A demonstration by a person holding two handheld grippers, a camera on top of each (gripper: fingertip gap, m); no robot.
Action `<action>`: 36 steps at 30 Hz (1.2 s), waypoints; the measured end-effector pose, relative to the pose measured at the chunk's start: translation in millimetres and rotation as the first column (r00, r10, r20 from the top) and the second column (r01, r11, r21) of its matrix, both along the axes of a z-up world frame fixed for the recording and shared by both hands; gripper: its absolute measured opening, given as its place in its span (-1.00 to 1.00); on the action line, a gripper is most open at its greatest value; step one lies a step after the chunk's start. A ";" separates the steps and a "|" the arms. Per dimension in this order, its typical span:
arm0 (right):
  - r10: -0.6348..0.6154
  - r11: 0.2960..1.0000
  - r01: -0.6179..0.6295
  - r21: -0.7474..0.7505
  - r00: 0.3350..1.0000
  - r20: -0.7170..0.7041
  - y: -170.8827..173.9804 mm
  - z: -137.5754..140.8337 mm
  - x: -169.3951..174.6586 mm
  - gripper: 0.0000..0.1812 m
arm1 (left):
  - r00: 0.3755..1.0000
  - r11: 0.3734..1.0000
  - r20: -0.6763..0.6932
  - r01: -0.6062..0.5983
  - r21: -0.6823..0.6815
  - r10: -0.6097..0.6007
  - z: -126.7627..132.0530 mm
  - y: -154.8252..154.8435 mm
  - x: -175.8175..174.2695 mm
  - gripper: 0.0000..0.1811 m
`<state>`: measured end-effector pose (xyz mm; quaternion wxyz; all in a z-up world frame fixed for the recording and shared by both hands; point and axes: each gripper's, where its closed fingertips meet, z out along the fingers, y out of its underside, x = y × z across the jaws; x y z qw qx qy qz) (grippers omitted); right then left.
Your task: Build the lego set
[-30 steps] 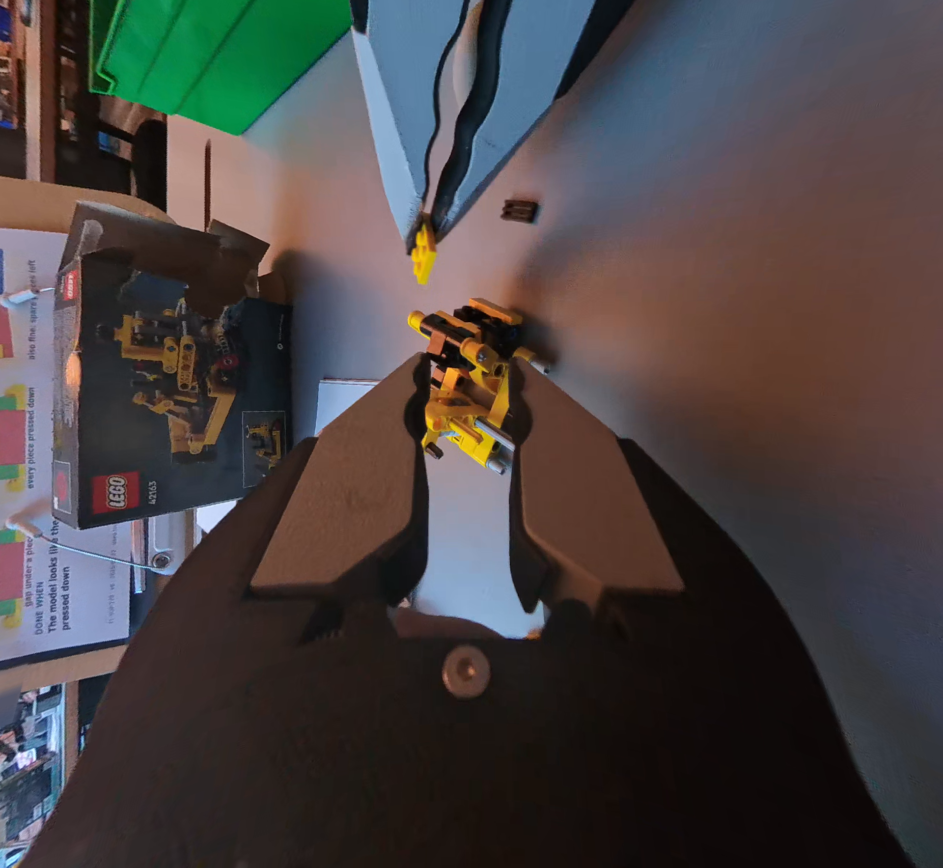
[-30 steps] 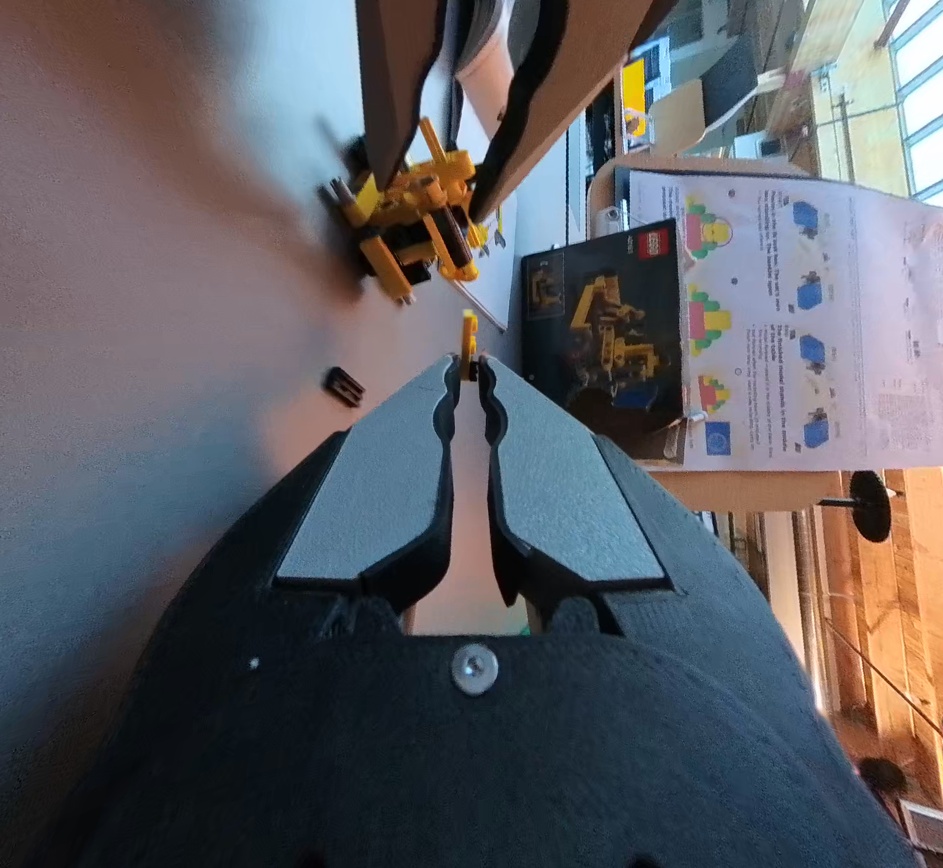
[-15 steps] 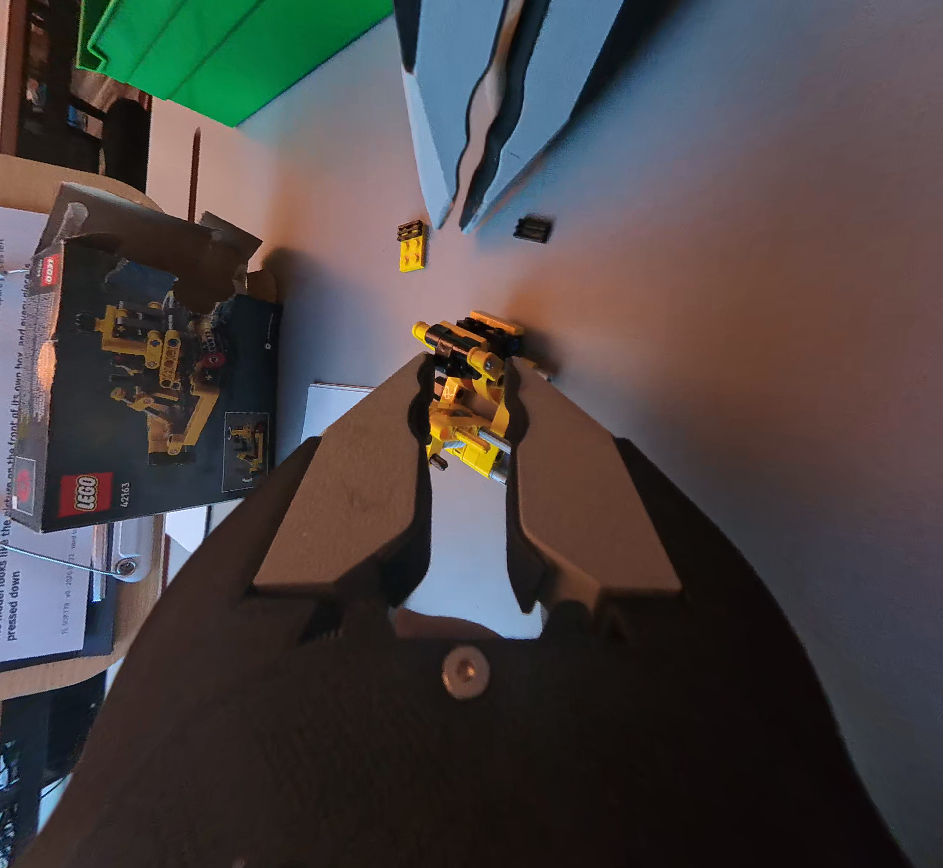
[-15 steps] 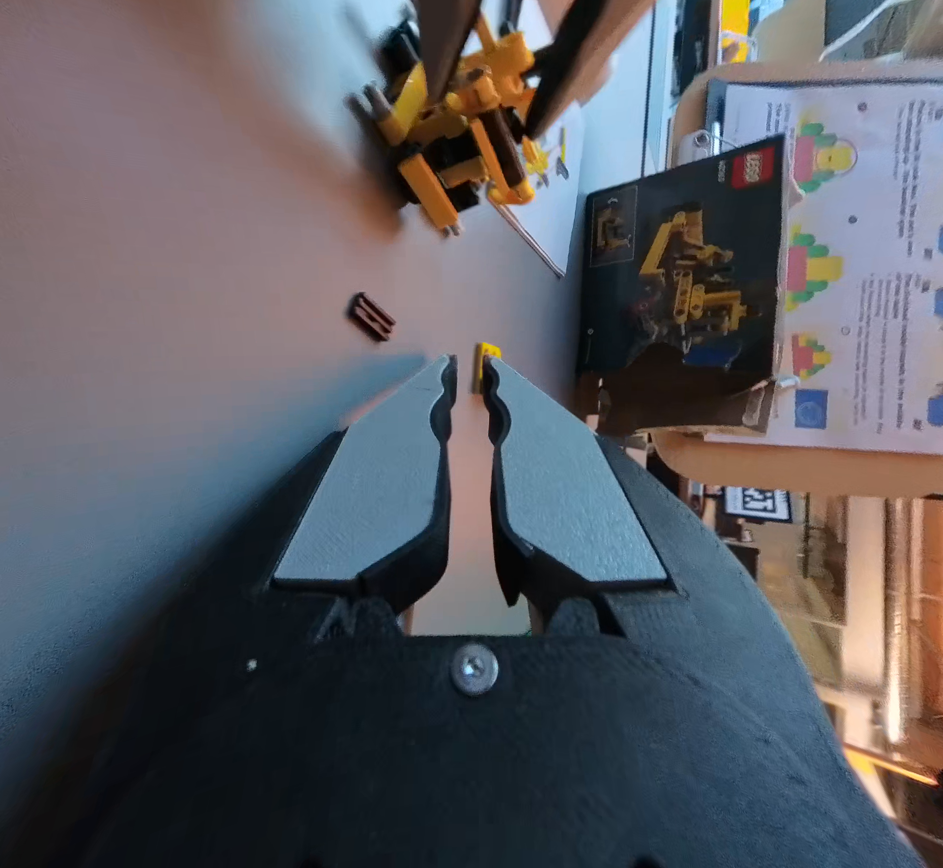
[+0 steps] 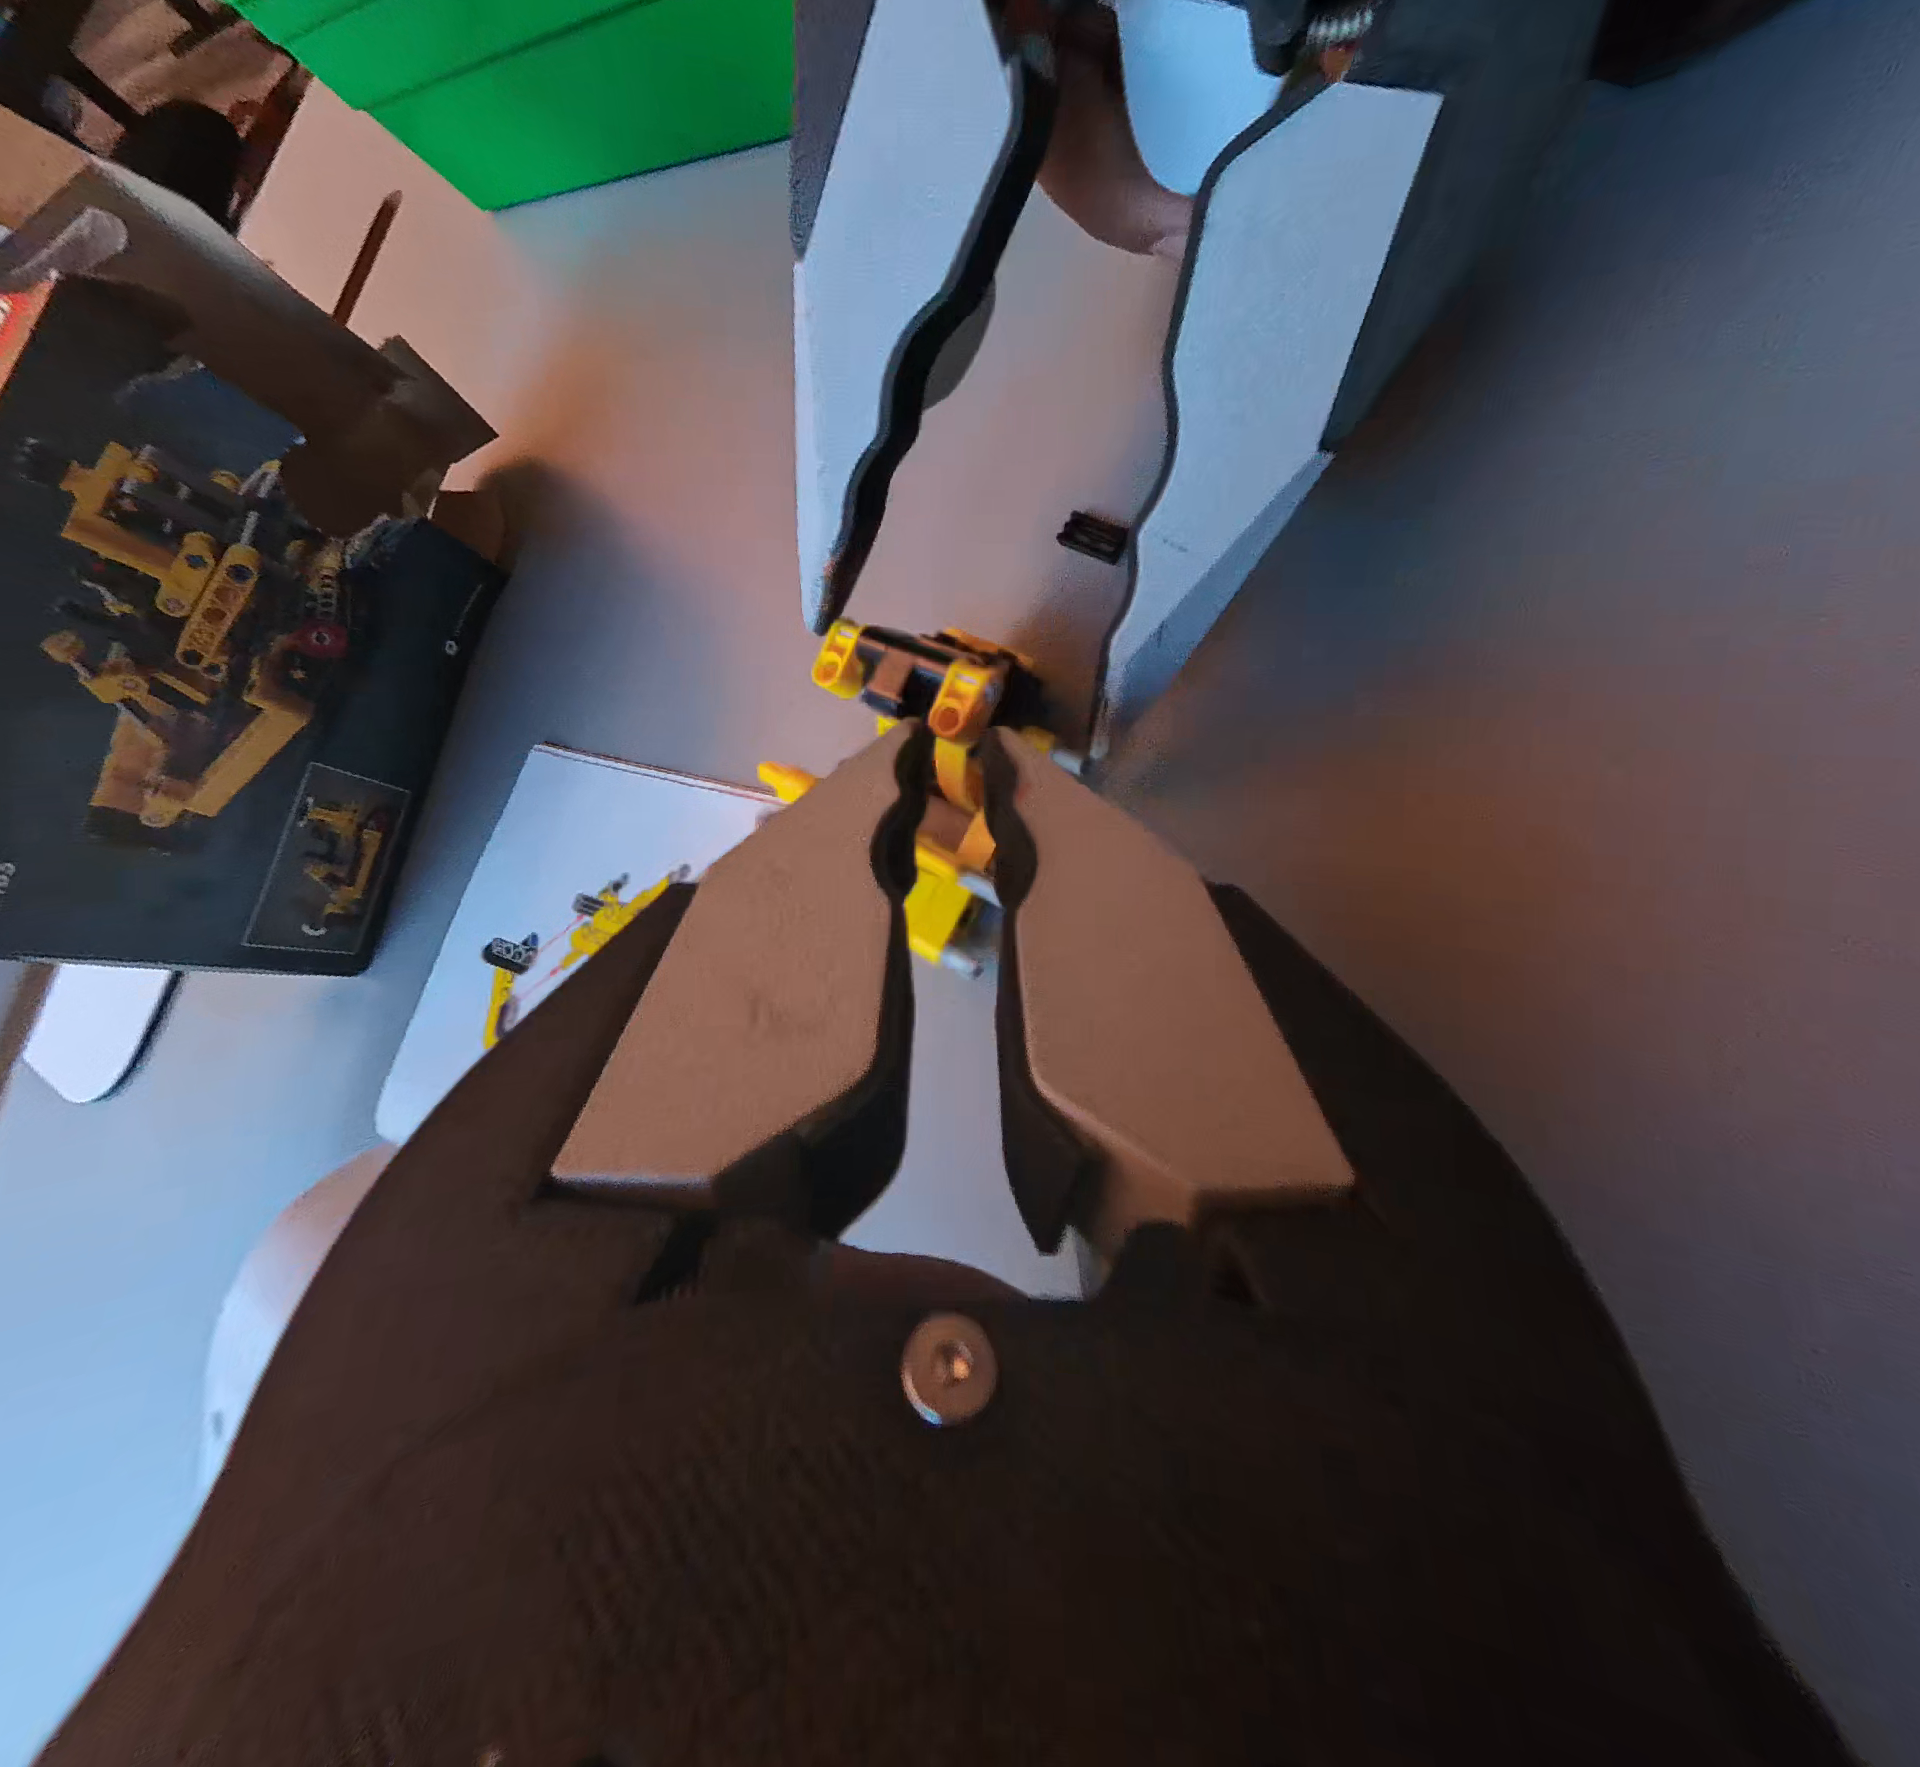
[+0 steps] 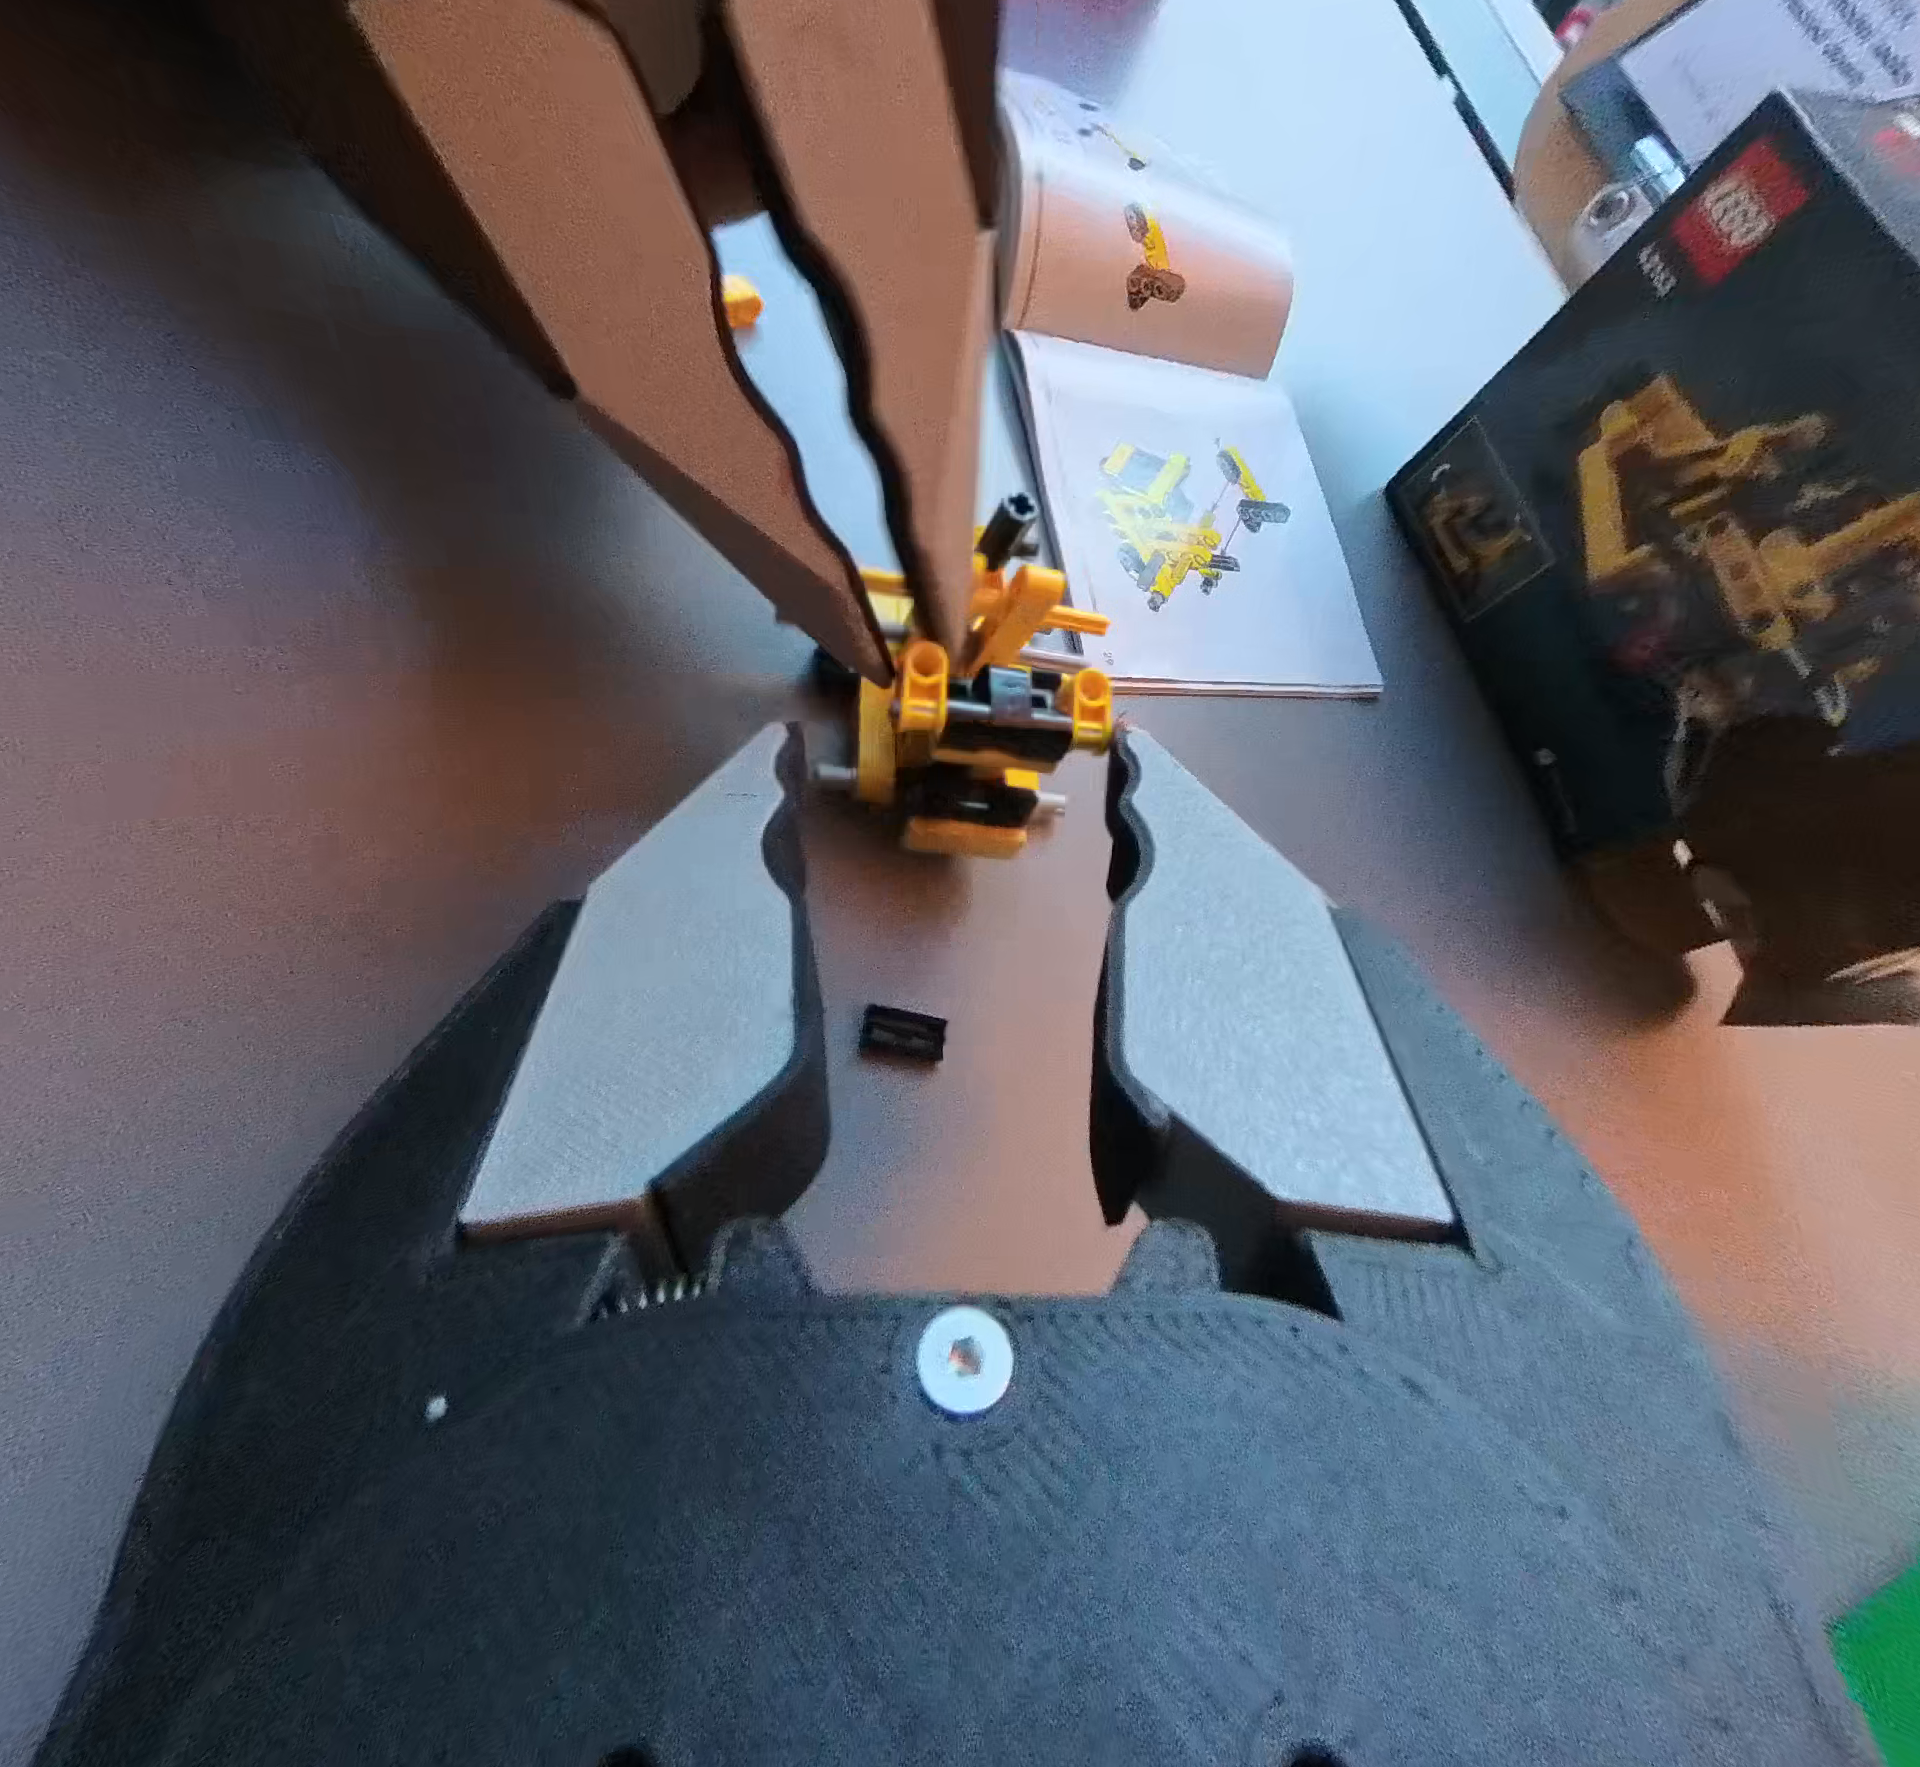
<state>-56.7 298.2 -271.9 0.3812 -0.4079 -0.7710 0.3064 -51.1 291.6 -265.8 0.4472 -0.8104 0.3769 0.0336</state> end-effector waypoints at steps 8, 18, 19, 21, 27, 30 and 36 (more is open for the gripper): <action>-0.042 0.991 0.051 -0.124 0.997 0.072 9.1 -3.9 3.6 -0.52 | 0.998 0.998 -0.068 0.003 0.057 0.001 6.7 0.6 -1.3 -0.95; 0.006 0.979 0.010 -0.203 0.997 0.078 3.8 -0.6 6.1 -0.72 | 0.998 1.000 -0.058 -0.002 -0.028 0.001 2.8 7.8 -0.2 -0.94; 0.008 0.978 0.009 -0.206 0.997 0.077 3.9 -0.5 6.3 -0.71 | 0.998 1.000 -0.059 -0.002 -0.022 0.001 2.3 8.2 0.4 -0.93; 0.014 0.977 0.003 -0.211 0.997 0.080 3.1 -0.6 6.5 -0.67 | 0.997 1.000 -0.073 -0.004 -0.017 0.003 2.1 8.9 0.3 -0.93; -0.012 0.981 0.032 -0.194 0.994 0.106 6.8 -5.4 4.9 -0.67 | 0.993 1.000 -0.114 0.004 0.022 -0.002 8.3 10.9 -3.5 -0.89; 0.011 0.976 0.013 -0.215 0.994 0.112 4.4 -5.1 6.2 -0.76 | 0.992 0.998 -0.117 0.053 0.017 -0.051 10.8 8.3 1.4 -0.94; 0.010 0.961 0.012 -0.275 0.997 0.078 6.3 3.5 6.8 -0.76 | 0.975 0.996 -0.208 0.072 -0.057 -0.082 -7.1 9.2 -1.9 -0.99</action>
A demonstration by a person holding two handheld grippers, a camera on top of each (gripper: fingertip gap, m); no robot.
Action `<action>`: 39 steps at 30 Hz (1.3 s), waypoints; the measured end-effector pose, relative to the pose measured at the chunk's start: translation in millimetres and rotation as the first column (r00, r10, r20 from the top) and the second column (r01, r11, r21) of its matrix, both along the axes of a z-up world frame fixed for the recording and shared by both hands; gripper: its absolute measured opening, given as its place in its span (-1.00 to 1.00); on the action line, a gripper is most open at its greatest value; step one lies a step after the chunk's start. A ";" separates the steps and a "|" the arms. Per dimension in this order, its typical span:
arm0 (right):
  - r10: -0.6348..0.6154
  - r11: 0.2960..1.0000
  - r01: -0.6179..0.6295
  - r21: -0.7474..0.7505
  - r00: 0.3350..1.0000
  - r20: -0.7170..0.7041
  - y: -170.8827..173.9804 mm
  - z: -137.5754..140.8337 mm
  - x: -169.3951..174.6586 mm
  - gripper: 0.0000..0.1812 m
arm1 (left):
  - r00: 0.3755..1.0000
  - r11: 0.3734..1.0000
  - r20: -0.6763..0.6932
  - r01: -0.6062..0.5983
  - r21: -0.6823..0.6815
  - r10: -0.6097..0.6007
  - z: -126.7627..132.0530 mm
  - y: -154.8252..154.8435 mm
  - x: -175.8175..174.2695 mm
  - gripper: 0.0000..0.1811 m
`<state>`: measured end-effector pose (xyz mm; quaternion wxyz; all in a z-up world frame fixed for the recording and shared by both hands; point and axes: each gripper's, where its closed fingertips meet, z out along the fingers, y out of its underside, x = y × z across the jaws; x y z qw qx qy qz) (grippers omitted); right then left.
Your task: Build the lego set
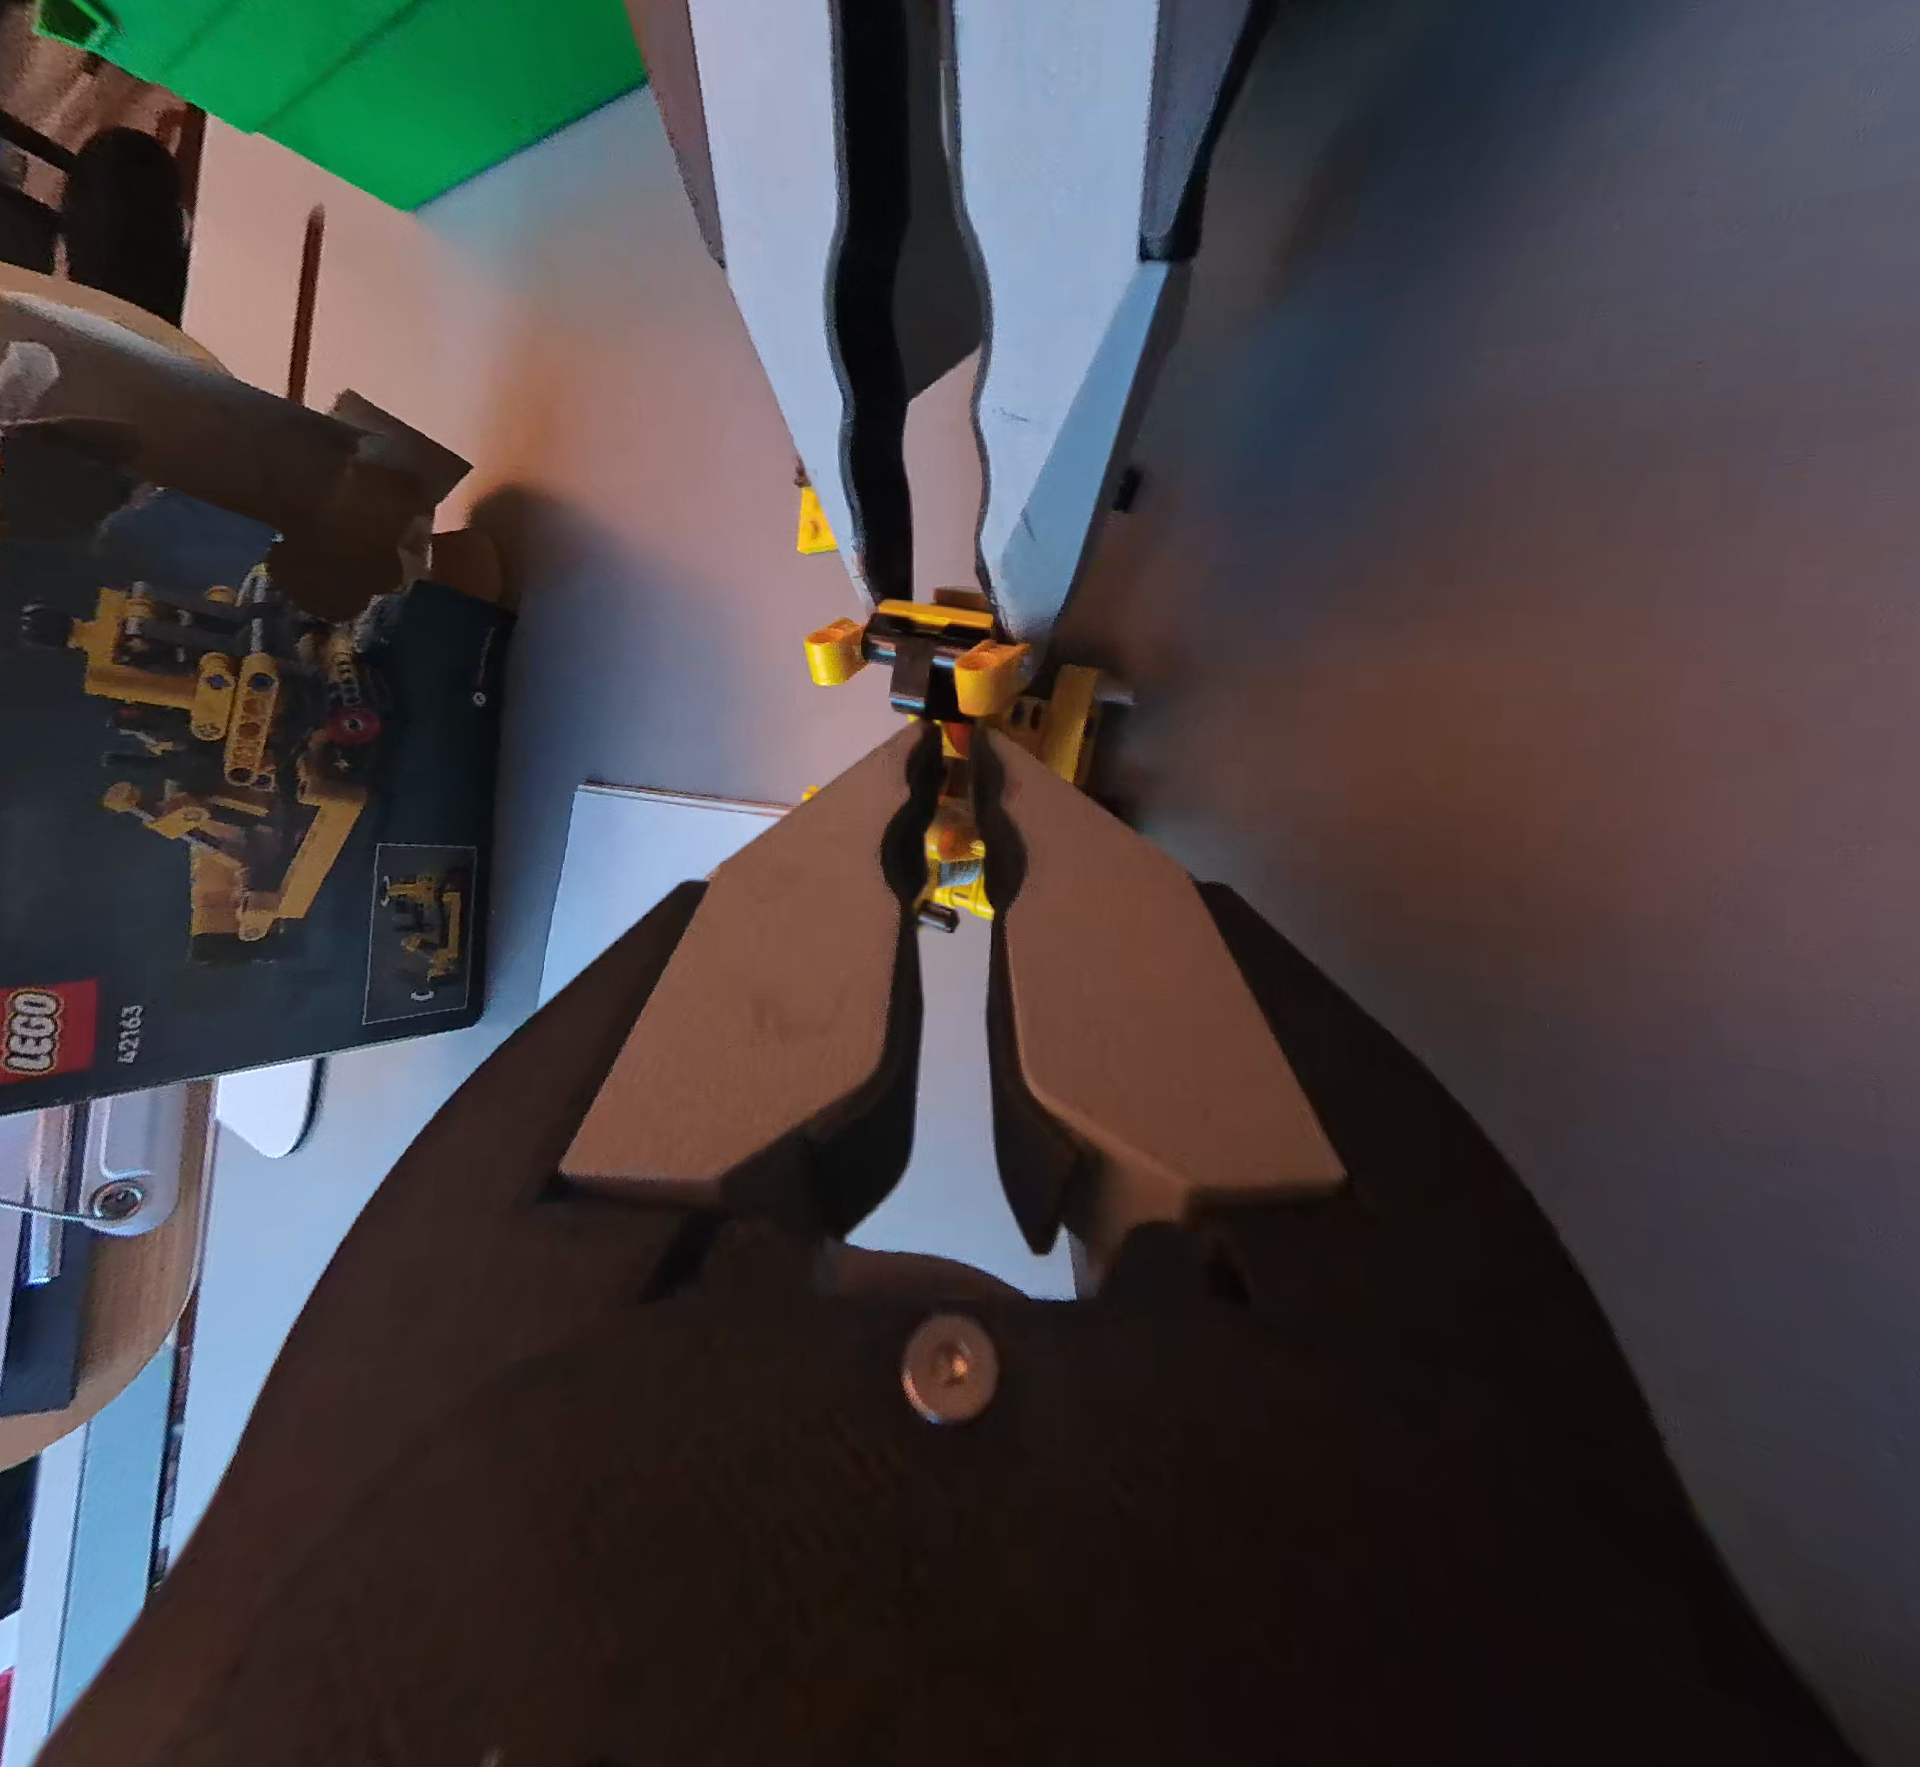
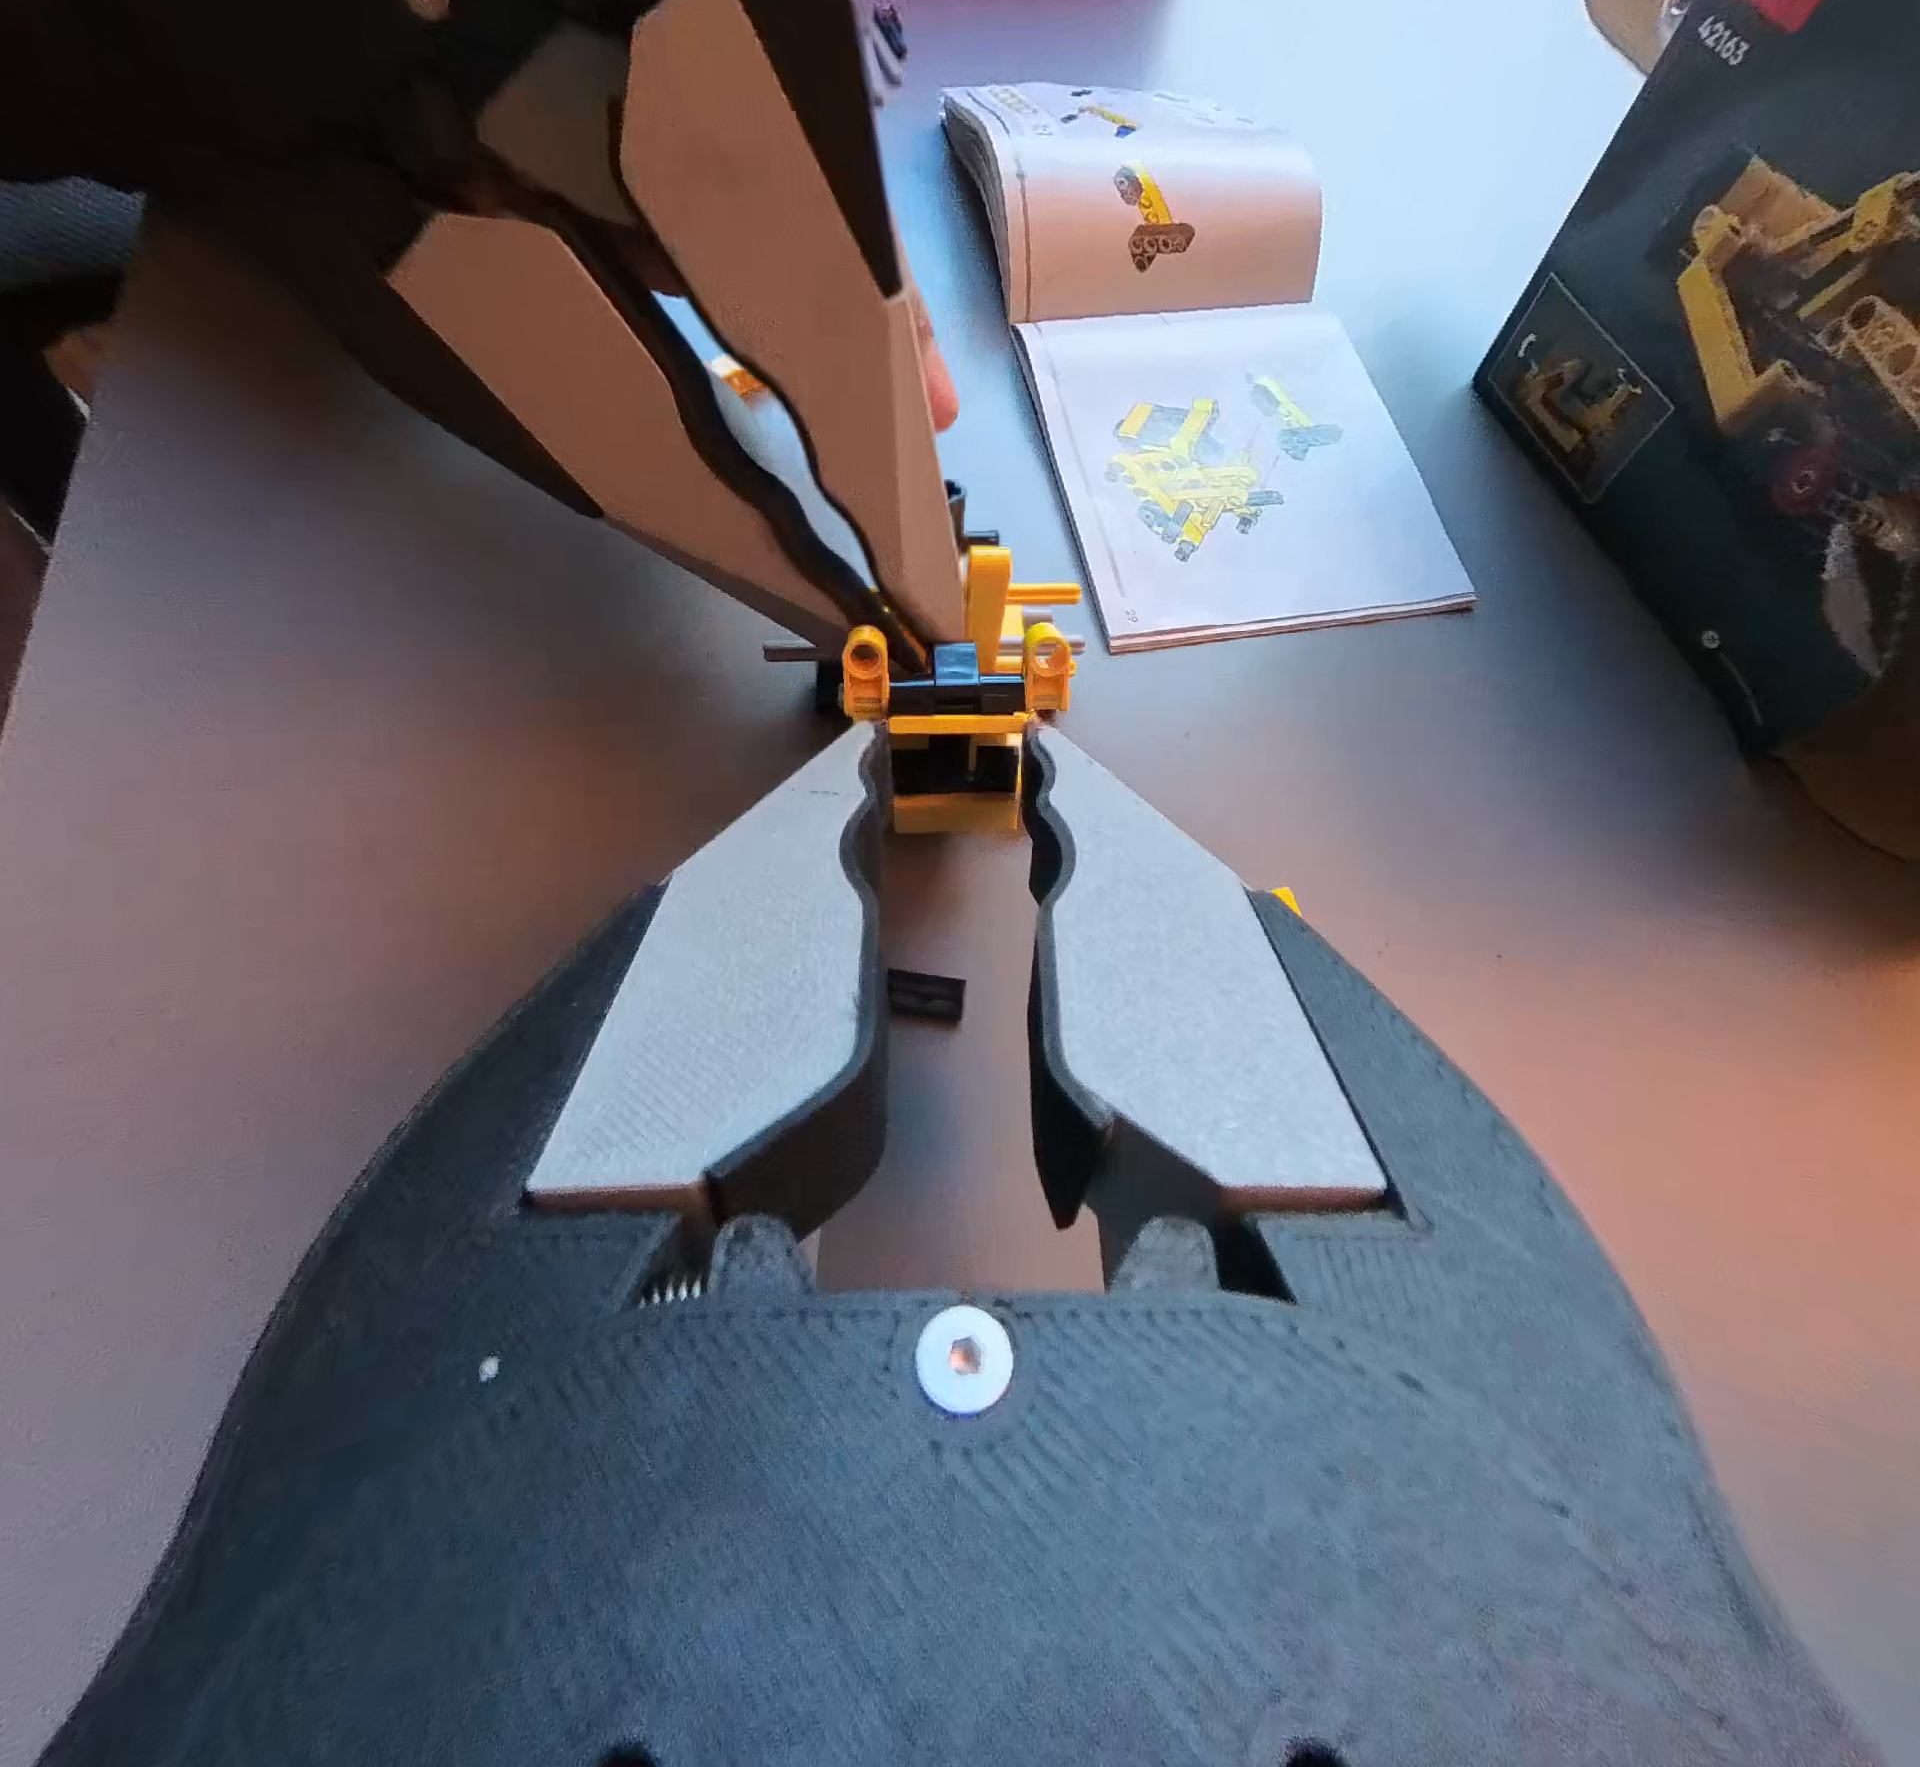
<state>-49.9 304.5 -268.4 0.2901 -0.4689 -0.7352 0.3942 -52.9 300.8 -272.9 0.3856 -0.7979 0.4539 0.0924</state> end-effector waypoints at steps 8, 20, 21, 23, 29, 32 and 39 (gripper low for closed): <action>0.008 0.999 -0.009 -0.045 1.000 -0.013 -0.1 4.4 0.6 -0.77 | 1.000 1.000 -0.006 0.010 0.019 -0.010 1.8 0.4 0.3 -0.97; 0.021 0.980 -0.012 -0.199 0.999 0.039 1.4 9.3 4.5 -0.77 | 0.985 0.986 -0.174 0.034 0.162 -0.005 3.8 2.9 3.8 -0.71; 0.016 0.977 -0.007 -0.211 0.999 0.041 1.7 9.4 4.1 -0.77 | 0.982 0.982 -0.191 0.033 0.183 0.003 3.5 5.3 3.4 -0.70; 0.013 0.972 0.000 -0.234 0.998 0.053 1.8 9.1 4.6 -0.77 | 0.979 0.977 -0.203 0.039 0.211 0.005 4.0 6.8 6.3 -0.68; 0.037 0.912 0.004 -0.410 0.995 0.093 -2.2 14.0 6.9 -0.77 | 0.961 0.938 -0.274 0.066 0.340 0.032 17.6 8.0 13.5 -0.63; 0.051 0.889 0.006 -0.457 0.992 0.113 -4.6 13.9 6.9 -0.77 | 0.948 0.930 -0.317 0.096 0.354 0.023 12.8 9.7 15.8 -0.76; 0.076 0.900 -0.026 -0.435 0.992 0.097 -9.1 15.0 8.6 -0.66 | 0.962 0.924 -0.269 0.059 0.377 0.048 12.0 11.5 11.6 -0.81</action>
